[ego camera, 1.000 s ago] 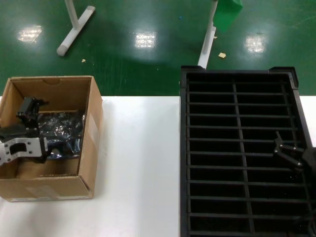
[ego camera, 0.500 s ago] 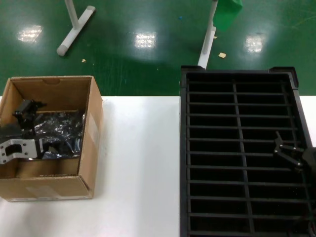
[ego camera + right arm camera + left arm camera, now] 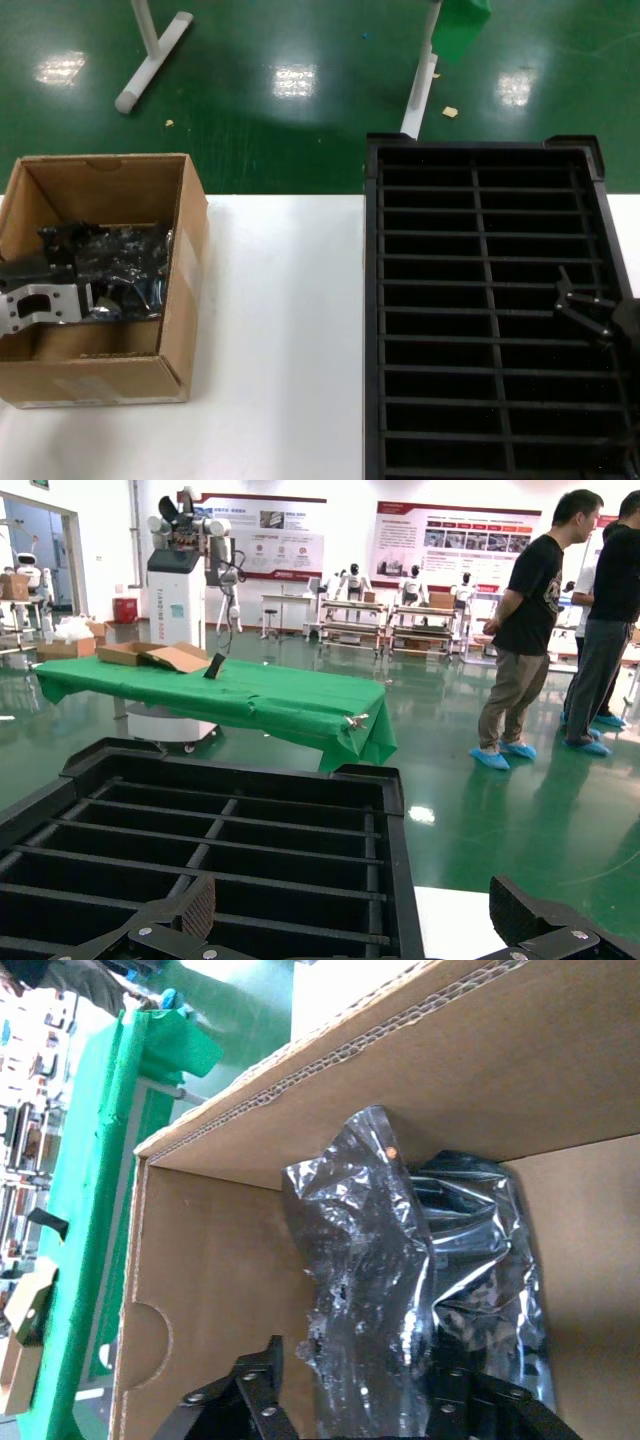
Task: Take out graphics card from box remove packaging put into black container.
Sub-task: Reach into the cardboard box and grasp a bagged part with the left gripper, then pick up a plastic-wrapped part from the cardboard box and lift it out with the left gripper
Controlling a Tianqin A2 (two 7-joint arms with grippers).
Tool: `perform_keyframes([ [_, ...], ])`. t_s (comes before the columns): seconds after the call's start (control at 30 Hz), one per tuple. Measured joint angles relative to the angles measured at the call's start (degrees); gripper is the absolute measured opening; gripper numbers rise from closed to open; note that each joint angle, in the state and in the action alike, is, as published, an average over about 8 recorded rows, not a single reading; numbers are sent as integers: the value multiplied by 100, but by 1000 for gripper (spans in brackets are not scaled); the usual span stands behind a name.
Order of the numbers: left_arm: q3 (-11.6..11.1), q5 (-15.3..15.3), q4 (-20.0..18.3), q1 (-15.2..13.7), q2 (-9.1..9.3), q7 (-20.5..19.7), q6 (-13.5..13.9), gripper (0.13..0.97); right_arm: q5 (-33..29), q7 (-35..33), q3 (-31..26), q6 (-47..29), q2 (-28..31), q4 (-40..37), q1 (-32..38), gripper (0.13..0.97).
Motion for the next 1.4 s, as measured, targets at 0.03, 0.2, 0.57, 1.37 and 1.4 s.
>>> perform_keyframes([
  [0.03, 8, 8, -4, 2, -6, -21, 6, 567, 0, 0, 0, 0, 0, 0, 0, 966],
  [0.2, 29, 34, -23, 24, -50, -103, 32, 464, 0, 0, 0, 0, 0, 0, 0, 966],
  [0.57, 35, 41, -7, 44, -106, -154, 65, 304, 0, 0, 0, 0, 0, 0, 0, 966],
  [1.37, -245, -416, -82, 52, -174, 356, 451, 142, 0, 0, 0, 0, 0, 0, 0, 966],
  [1.4, -284, -488, -87, 53, -196, 409, 544, 142, 0, 0, 0, 0, 0, 0, 0, 966],
])
